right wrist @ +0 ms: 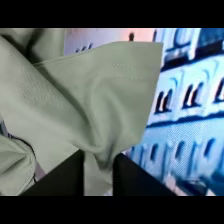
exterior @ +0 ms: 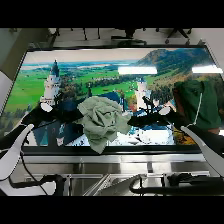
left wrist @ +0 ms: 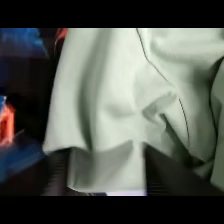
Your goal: Fold the shirts.
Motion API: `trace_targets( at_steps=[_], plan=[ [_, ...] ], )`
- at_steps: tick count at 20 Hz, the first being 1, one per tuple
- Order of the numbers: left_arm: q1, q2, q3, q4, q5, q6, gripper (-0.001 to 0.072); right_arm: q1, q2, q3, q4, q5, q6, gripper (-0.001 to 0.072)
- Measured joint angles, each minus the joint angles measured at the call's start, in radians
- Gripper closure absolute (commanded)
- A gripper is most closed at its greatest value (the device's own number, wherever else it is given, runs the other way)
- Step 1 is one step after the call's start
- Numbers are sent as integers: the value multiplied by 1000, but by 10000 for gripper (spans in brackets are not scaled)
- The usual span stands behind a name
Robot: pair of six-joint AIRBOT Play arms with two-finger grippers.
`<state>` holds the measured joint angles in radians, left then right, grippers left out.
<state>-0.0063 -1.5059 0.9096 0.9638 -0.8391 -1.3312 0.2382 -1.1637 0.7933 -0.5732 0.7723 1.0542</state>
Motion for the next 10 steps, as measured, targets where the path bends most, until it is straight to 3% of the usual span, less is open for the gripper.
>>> trace_targets(
  at_steps=[1,2,5,10],
  plan=[
    [-1,-19,18,0,-11,1,673,0,-6,3,16,-4,-33,690],
    [-2,-32,39,1,-26,2,694,-3,-10,13,32,-6,-63,690],
    [2,-26,122,24,-71,5,695,-42,-5,84,71,9,-112,691],
    [35,142,337,18,-200,5,695,-194,51,361,89,190,-131,692]
  ],
)
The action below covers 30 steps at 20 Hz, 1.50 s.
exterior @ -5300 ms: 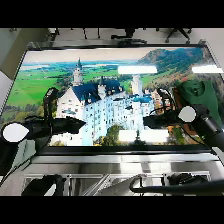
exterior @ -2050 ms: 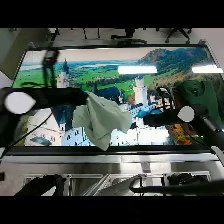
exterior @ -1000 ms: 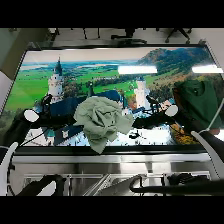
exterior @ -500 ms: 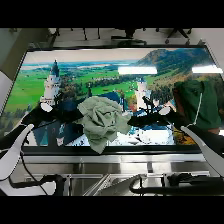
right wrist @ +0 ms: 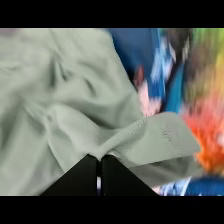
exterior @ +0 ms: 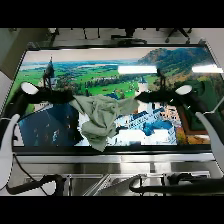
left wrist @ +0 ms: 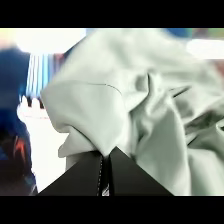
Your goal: Fold the shirts.
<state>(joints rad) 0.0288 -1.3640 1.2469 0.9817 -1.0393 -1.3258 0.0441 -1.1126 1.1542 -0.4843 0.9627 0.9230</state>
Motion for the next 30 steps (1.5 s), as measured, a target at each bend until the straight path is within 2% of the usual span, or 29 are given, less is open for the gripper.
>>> trace_targets(
  at_steps=[6,11,14,17,21,25,30],
  plan=[
    [32,296,276,-6,-127,0,695,-147,146,381,4,190,26,692],
    [37,517,475,11,-157,-17,695,-264,290,610,3,205,26,692],
    [38,609,566,116,-163,-51,694,-339,335,732,-48,180,23,692],
    [38,669,568,242,-165,-89,694,-376,327,801,-94,174,34,692],
    [37,667,401,291,-167,-106,695,-368,185,829,-30,231,47,692],
    [37,541,183,286,-118,-108,694,-206,-83,835,-16,280,49,692],
    [37,311,12,279,9,-67,694,-20,-417,838,-111,165,85,692]
  ],
)
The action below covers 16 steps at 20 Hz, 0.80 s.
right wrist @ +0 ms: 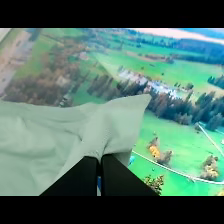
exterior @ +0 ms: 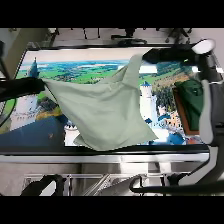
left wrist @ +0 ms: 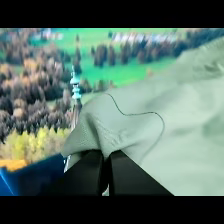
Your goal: Fold the shirts.
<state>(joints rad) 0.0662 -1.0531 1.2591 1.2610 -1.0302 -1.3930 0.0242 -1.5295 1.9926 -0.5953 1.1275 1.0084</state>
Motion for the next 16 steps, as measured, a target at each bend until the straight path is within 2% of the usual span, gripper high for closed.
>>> trace_targets(
  at_steps=[2,3,4,7,9,15,16],
  plan=[
    [5,-106,-29,3,28,18,694,27,-91,0,-7,-43,18,681],
    [9,-150,-35,3,42,23,695,36,-128,0,-9,-57,27,516],
    [14,-195,-41,3,53,27,695,41,-151,0,-10,-64,32,300],
    [37,-299,-50,3,77,41,694,28,-163,2,-18,-39,67,287],
    [56,-348,-52,3,84,60,694,-12,-125,2,-59,32,139,287],
    [111,-401,-46,0,124,86,695,-158,50,-24,-357,387,431,286],
    [118,-405,-32,0,122,90,695,-170,127,-101,-451,500,494,285]
  ],
)
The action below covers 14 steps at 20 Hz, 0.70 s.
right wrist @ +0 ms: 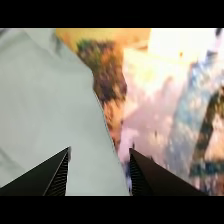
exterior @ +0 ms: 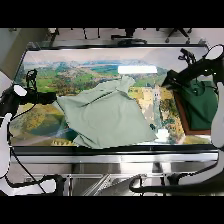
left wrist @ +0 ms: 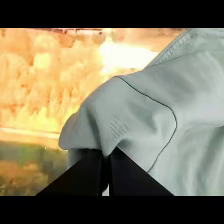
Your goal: Fold the shirts.
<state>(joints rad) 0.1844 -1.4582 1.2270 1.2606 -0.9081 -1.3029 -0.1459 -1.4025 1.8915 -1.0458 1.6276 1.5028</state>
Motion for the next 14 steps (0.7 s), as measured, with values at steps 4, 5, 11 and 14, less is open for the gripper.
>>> trace_targets(
  at_steps=[4,5,11,14],
  plan=[
    [-8,-3,35,-3,-28,14,694,2,277,-383,-118,63,119,196],
    [-14,-3,40,-4,-33,17,695,8,355,-505,-120,25,142,198],
    [-46,-4,49,-4,-41,29,695,78,695,-1210,40,-352,234,205],
    [-51,-4,50,-4,-42,29,695,127,732,-1386,104,-504,245,205]
  ],
)
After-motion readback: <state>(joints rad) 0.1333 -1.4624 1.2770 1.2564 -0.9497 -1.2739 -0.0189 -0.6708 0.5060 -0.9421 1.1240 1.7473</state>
